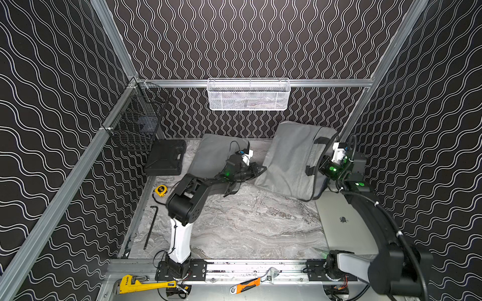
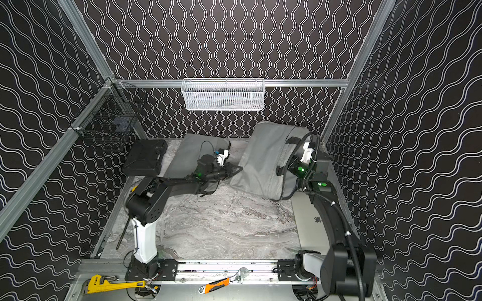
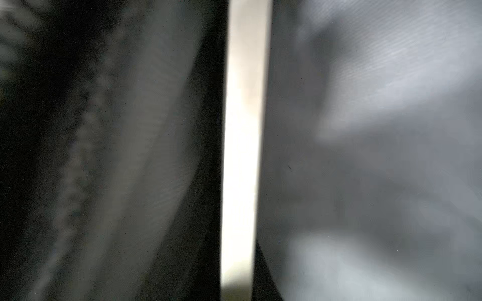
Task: Open the zippered laptop bag and take out the laptop
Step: Take out the laptop from the zippered laptop bag.
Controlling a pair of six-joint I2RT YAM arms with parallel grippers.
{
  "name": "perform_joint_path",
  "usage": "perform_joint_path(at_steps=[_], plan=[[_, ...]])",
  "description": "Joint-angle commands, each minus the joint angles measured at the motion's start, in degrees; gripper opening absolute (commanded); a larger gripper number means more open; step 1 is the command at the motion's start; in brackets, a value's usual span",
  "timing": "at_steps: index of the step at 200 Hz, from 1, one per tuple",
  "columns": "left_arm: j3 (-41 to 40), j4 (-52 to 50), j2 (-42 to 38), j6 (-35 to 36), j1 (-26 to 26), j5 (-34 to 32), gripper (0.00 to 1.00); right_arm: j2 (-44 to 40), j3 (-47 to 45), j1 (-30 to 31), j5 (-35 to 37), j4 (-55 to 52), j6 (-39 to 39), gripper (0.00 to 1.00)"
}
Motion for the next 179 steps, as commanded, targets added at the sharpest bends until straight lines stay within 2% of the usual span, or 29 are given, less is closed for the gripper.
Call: perform_joint_path(at_steps=[1,28,65,90,132,179], plan=[[6.8,0.9,4.0,-0.4,-0.4,-13.3,0.0,1.8,0.2,-1.6,4.3,5.9,-0.6,0.0],[12.8,-0.5,8.7,-1.7,-0.7,-18.6,0.0,2.9,-1.3,-4.6,7.7,10.5,1.1,0.0],[17.8,-0.9,13.6,-4.1,-1.3,-21.2,0.0,4.6,-2.6,-8.0,8.9,15.0,3.6,0.0],[18.2,-1.1,14.5,-4.9,-2.2,-22.7,0.0,3.6,-2.2,-9.3,10.7,14.5,3.0,0.0],[17.8,-1.1,15.5,-7.4,-3.4,-27.0,0.0,-1.6,-3.8,-9.7,18.6,13.6,1.9,0.0],[16.1,-0.7,14.6,-6.7,-3.2,-27.9,0.0,-6.0,-4.0,-10.2,25.2,13.4,0.4,0.0]])
